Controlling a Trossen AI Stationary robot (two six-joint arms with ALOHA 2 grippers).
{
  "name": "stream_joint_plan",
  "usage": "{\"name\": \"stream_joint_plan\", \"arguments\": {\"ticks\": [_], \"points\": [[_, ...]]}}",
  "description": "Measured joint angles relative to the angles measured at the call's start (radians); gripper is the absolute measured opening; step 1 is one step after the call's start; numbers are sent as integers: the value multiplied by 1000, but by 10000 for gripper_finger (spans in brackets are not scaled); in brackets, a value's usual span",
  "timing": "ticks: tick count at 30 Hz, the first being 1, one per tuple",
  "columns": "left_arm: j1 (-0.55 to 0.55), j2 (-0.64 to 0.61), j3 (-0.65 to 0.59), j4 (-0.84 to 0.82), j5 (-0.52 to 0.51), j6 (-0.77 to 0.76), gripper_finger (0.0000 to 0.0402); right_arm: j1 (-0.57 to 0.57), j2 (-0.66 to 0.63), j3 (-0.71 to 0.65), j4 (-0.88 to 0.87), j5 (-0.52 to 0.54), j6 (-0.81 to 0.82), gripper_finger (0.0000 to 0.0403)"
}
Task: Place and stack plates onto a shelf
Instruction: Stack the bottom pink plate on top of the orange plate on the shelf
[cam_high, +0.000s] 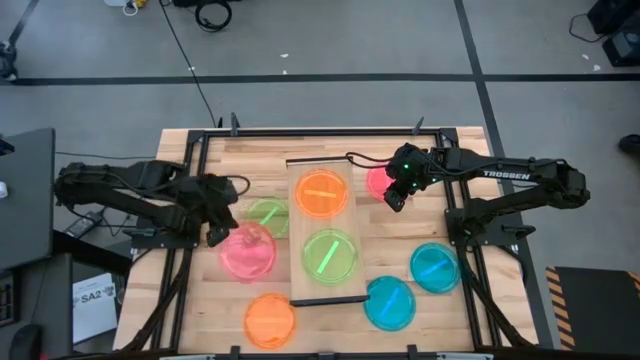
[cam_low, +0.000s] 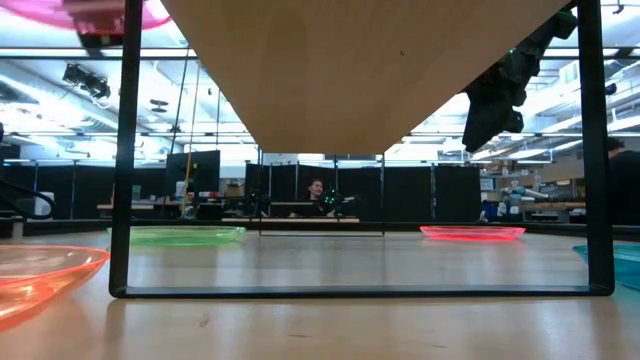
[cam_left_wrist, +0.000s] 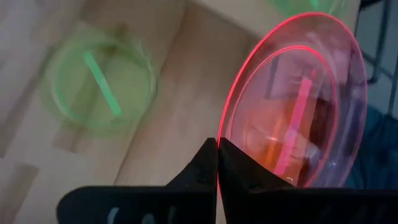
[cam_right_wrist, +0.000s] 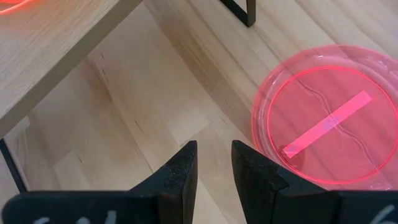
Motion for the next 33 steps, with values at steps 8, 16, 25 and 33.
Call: {"name": "stream_joint_plan", "arguments": {"ticks": [8, 16, 25, 33], "points": [[47, 0, 97, 5, -35, 0, 5, 0, 0, 0, 0, 0, 0, 105], [115, 1, 109, 46, -41, -1, 5, 0, 0, 0, 0, 0, 0, 105], [227, 66, 109, 201, -40, -2, 5, 0, 0, 0, 0, 0, 4, 105], [330, 208, 109, 320, 13, -1, 5, 0, 0, 0, 1, 0, 16, 105]]}}
